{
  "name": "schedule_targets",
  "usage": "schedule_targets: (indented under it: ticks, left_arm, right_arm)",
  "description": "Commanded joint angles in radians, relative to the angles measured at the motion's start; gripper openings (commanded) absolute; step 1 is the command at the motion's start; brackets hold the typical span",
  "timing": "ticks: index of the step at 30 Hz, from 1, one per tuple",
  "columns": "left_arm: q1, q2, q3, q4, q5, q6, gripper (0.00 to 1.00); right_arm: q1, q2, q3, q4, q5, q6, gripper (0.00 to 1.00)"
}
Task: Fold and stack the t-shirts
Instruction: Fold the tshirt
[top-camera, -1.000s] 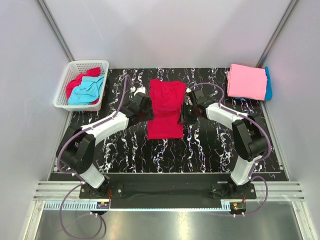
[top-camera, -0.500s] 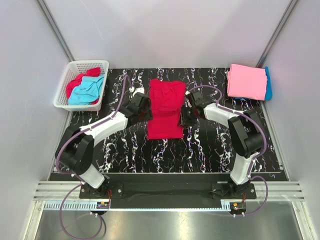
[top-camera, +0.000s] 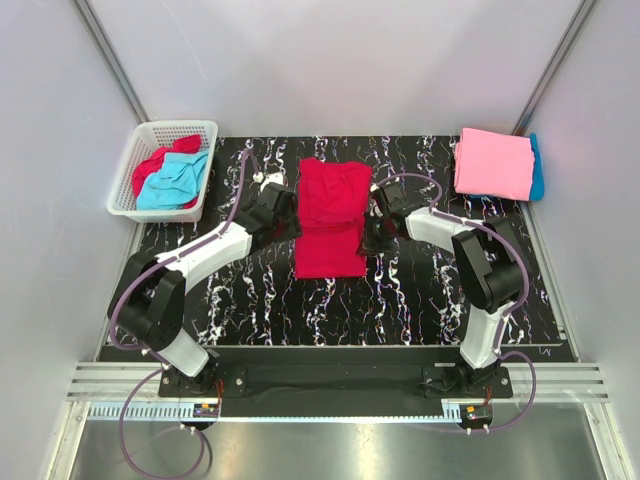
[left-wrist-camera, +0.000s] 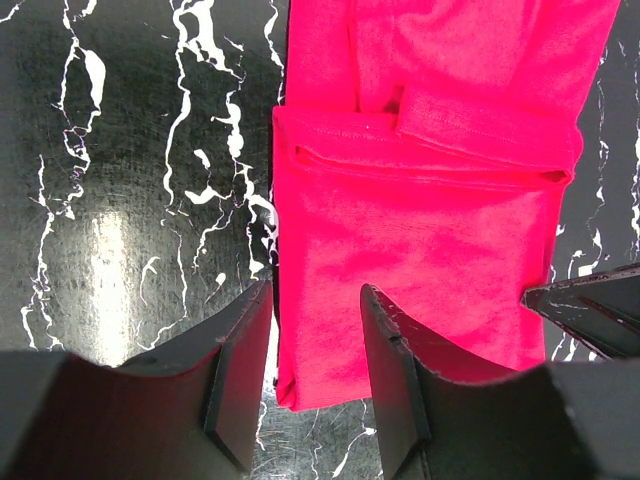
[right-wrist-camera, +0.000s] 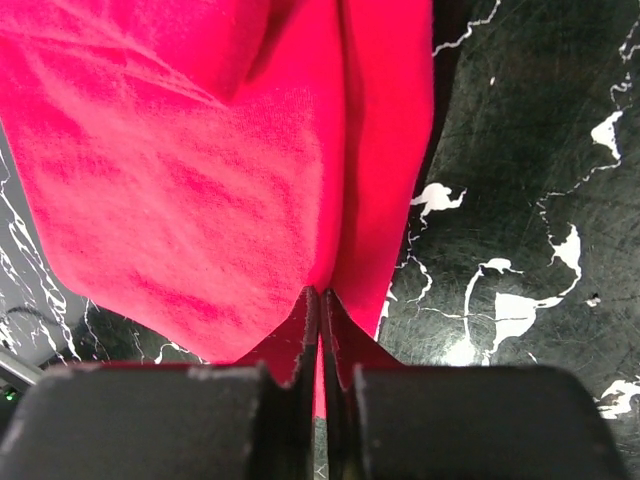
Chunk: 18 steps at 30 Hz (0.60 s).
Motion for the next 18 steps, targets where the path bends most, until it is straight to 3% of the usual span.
schedule_targets:
  ticks: [1, 18]
  left_arm:
    - [0.006, -0.045, 0.012, 0.018, -0.020, 0.004, 0.45]
    - [0.008, -0.038, 0.010, 0.018, -0.010, -0.002, 0.45]
  right_arm:
    - [0.006, -0.052, -0.015, 0.018, -0.001, 0.014, 0.01]
    - [0.042, -0.280, -0.145, -0.069, 0.073, 0.063, 0.00]
